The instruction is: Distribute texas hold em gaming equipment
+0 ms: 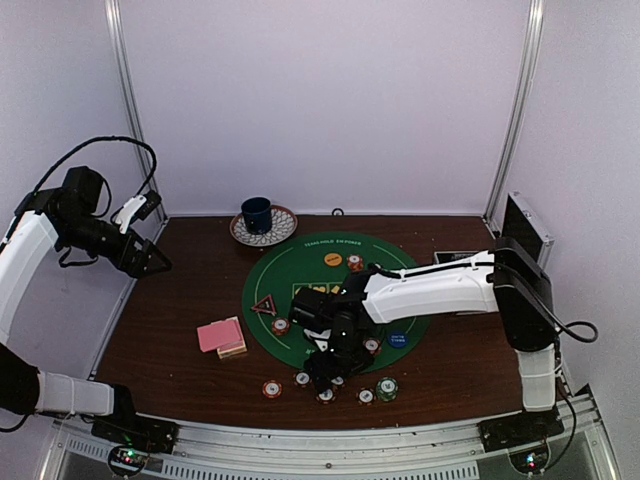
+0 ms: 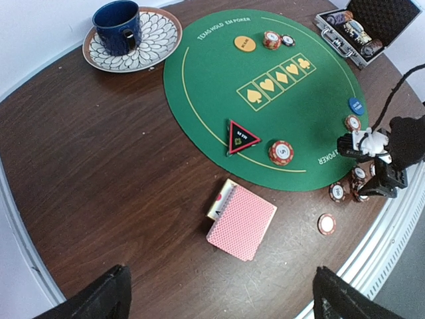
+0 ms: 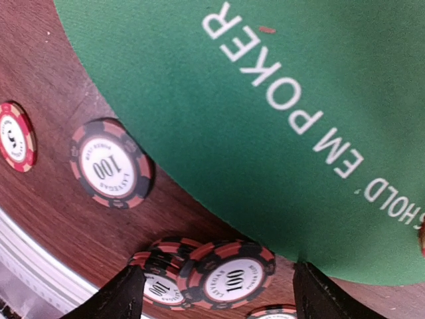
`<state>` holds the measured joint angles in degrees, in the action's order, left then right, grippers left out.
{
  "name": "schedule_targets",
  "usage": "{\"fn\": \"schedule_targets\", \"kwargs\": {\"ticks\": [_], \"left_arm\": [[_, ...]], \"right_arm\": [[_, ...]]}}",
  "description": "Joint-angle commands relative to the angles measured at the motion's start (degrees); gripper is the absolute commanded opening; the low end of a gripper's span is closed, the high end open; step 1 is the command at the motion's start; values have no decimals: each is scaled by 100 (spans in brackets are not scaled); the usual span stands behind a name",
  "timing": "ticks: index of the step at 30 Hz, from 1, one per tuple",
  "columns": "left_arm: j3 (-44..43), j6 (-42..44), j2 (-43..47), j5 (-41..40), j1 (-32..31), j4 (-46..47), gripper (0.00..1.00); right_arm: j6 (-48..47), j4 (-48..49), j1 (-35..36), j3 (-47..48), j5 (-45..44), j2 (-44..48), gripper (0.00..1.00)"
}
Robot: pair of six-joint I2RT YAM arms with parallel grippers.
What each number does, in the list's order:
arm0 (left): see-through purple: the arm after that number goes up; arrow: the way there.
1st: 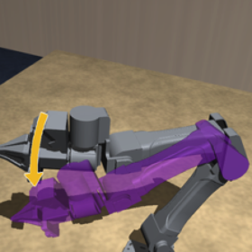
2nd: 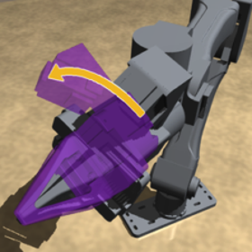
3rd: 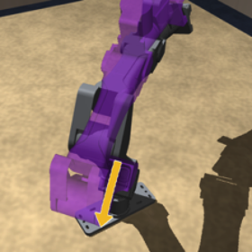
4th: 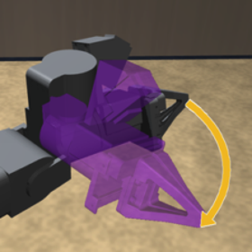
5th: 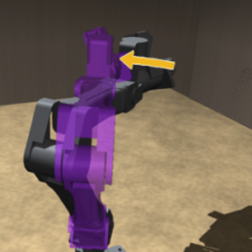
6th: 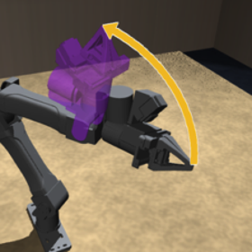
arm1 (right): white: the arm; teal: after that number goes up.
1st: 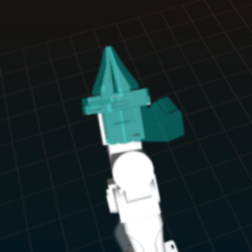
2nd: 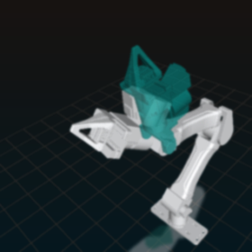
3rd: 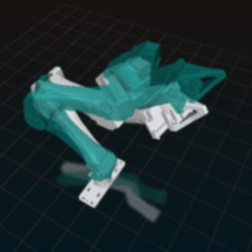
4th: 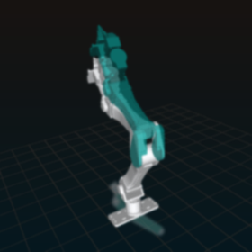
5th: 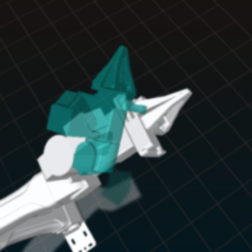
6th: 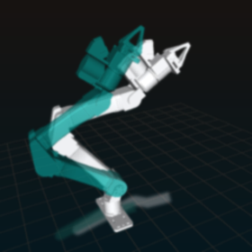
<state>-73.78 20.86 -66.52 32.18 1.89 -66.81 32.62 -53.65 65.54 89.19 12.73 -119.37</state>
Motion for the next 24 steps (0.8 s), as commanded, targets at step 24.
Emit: {"fn": "schedule_targets", "kwargs": {"ticks": [24], "left_arm": [[-23,235,90,271,31,-81,97]], "right_arm": [[616,-409,-1,197,-1124,-220,59]]}}
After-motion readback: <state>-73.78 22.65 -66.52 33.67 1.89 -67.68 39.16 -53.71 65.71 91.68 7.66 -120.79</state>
